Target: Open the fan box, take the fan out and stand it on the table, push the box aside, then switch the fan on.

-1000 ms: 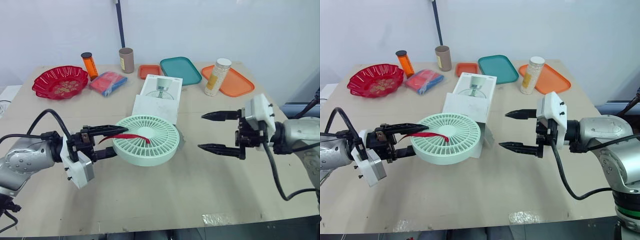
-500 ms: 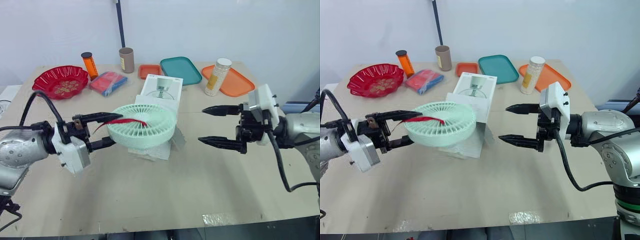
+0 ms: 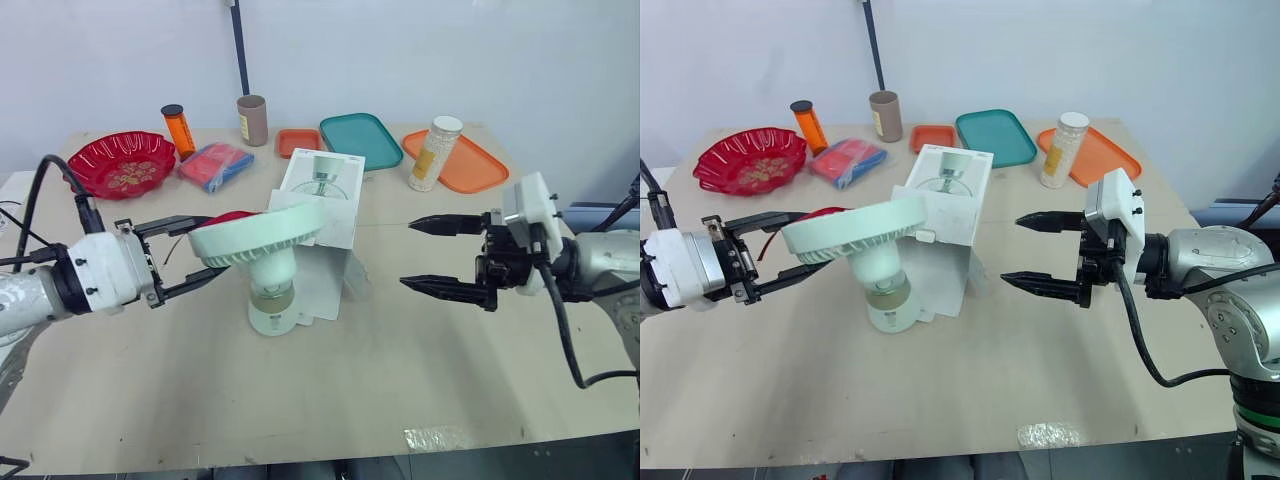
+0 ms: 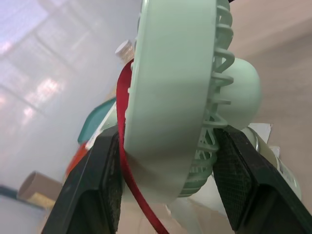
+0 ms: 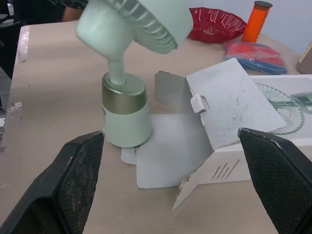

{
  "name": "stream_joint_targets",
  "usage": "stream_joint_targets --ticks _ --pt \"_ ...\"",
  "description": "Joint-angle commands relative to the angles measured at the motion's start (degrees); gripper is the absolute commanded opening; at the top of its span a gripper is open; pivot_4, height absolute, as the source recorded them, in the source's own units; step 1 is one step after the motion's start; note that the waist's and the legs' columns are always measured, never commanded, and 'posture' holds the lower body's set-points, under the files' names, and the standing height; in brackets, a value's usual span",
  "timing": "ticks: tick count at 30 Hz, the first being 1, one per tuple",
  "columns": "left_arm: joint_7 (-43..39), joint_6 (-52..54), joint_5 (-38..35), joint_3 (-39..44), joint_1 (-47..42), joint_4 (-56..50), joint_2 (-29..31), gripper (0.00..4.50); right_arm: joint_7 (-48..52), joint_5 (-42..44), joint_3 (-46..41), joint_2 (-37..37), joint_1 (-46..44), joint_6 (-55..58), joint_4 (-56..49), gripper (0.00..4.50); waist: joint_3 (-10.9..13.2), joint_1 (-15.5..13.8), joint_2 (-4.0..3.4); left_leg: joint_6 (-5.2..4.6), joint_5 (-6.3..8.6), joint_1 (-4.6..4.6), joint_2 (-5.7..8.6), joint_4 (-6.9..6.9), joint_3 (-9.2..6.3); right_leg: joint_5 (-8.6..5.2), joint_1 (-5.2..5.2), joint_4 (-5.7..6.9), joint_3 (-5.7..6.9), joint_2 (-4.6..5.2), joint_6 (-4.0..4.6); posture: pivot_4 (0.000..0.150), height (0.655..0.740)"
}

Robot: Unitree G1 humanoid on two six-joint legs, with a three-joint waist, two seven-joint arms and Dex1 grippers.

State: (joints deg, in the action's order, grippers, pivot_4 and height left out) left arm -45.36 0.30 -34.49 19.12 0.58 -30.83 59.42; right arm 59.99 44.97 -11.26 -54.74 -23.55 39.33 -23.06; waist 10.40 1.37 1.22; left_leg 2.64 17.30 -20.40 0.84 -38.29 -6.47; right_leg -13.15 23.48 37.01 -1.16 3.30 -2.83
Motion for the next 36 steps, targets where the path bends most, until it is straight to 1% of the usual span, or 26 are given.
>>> stream_joint_targets --ticks 1,5,8,11,17,21,24,31,36 --pt "1.4 4.0 -2.6 7.2 1.9 -4.7 -1.1 2.09 -2.1 4.0 -1.9 0.7 -2.3 2.2 -2.9 4.50 0.0 0.0 -0.01 0.00 0.00 0.00 -0.01 0.00 0.01 0.00 0.00 0.00 0.00 0.00 0.00 0.150 0.7400" --pt "3.3 10.5 -3.3 11.9 4.1 -7.7 -2.8 2.09 -4.0 6.4 -1.2 1.8 -3.5 4.0 -4.4 4.50 0.0 0.0 -0.03 0.00 0.00 0.01 -0.02 -0.01 0.00 0.00 -0.01 0.01 -0.01 -0.02 0.01 0.150 0.7400" --pt "5.1 15.3 -4.2 16.8 7.6 -11.2 -5.0 2.09 -4.5 6.9 0.0 3.2 -4.1 4.2 -4.6 4.50 0.0 0.0 -0.03 0.00 0.00 0.01 -0.02 -0.03 0.02 0.00 -0.02 0.00 -0.03 -0.01 0.01 0.150 0.7400" --pt "5.3 18.2 -4.7 20.9 10.4 -13.9 -6.8 2.09 -3.9 6.8 1.1 3.6 -4.8 4.5 -4.6 4.50 0.0 0.0 -0.04 -0.01 0.01 0.00 -0.05 -0.02 0.04 -0.01 0.02 -0.01 -0.04 -0.04 0.02 0.150 0.7400" --pt "9.5 25.7 -8.5 30.0 16.0 -20.1 -11.0 2.09 -2.3 7.7 3.7 4.1 -7.8 6.0 -3.9 4.50 0.0 0.0 -0.03 0.00 0.02 0.01 -0.06 -0.03 0.04 0.00 0.00 -0.01 -0.05 -0.04 0.04 0.150 0.7400" --pt "11.1 28.4 -10.2 36.6 21.4 -24.1 -14.9 2.09 -1.7 8.3 4.6 4.4 -8.5 6.7 -4.3 4.50 0.0 0.0 -0.03 0.01 0.02 0.01 -0.06 -0.03 0.05 -0.01 -0.01 -0.04 -0.05 -0.04 0.04 0.150 0.7400" --pt "10.3 28.5 -10.6 41.2 26.5 -26.3 -17.7 2.09 -2.4 9.2 5.3 5.4 -9.6 7.9 -4.5 4.50 0.0 0.0 -0.02 0.06 0.06 0.02 -0.09 -0.03 0.08 -0.02 0.01 -0.04 -0.05 -0.05 0.06 0.150 0.7400" --pt "11.5 28.3 -11.2 46.4 30.8 -25.7 -19.8 2.09 -2.6 9.2 6.6 7.0 -12.1 8.7 -3.5 4.50 0.0 -0.1 0.01 0.07 0.07 0.05 -0.13 -0.07 0.12 -0.03 -0.04 -0.05 -0.04 -0.08 0.10 0.150 0.7400" --pt "14.1 29.3 -9.5 48.2 31.5 -21.0 -21.3 2.09 -3.0 9.5 6.9 7.5 -12.8 9.3 -4.2 4.50 0.0 -0.1 0.03 0.07 0.10 0.05 -0.15 -0.04 0.13 -0.05 -0.01 -0.05 -0.04 -0.09 0.13 0.150 0.7400"
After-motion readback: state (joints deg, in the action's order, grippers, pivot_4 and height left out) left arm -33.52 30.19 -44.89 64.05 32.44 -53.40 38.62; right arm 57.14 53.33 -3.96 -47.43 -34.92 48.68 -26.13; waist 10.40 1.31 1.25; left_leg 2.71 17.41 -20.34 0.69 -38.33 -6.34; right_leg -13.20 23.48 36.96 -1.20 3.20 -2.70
